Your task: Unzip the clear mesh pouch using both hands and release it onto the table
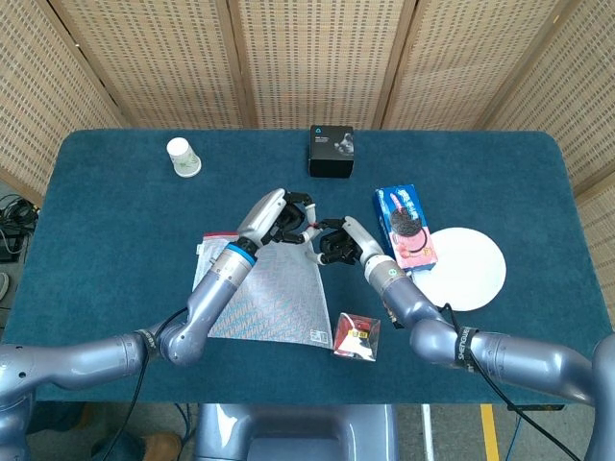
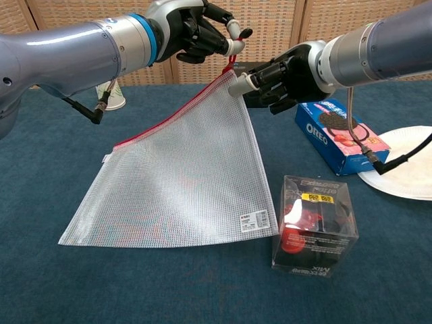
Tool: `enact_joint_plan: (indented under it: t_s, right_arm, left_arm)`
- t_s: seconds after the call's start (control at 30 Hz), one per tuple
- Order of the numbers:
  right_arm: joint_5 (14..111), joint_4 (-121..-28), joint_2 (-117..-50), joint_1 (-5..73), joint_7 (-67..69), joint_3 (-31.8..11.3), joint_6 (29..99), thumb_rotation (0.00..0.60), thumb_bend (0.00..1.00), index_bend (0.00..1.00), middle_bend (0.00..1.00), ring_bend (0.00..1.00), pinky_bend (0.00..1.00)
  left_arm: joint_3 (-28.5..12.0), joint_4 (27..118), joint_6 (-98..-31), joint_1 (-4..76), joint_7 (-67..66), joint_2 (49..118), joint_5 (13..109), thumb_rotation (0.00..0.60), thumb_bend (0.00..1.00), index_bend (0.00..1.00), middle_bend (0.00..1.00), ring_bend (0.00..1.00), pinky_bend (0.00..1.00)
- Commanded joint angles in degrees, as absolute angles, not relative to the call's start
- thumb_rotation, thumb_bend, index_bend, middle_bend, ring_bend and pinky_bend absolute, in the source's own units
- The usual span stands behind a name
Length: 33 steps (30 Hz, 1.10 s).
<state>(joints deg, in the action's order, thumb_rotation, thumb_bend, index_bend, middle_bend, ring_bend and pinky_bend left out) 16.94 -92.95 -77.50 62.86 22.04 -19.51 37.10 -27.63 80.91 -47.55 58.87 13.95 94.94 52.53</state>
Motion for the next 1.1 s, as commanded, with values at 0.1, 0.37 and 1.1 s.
enact_joint_plan:
  t_s: [0.1,0.37,1.1]
  right_arm:
    - [16.43,-93.18,-77.71,62.54,21.4,-20.4,37.55,0.6,0.44,0.52,0.84,0.88,1.0]
    - [15.46,-93.13,-77.87,62.24,20.29,-21.12,37.75,0.6,0.45,0.52,0.84,0.88,1.0]
    - [14.4,-93.32,-78.3,61.12,18.15,-22.56,37.69,0.6,0.65,0.56,0.85,0.88,1.0]
  left_arm:
    - [-27.47,80.53,-47.3,58.94,13.91,95.19,52.33,0.6,0.88,0.84,0.95,0.96,1.0]
    - [-27.65,80.59,-47.32,58.99,14.06,95.34,52.37,0.6,0.88,0.84,0.95,0.96,1.0]
    - [-27.5,80.92,-46.87,59.05,14.02,95.65,52.04,0.6,0.88,0.84,0.95,0.96,1.0]
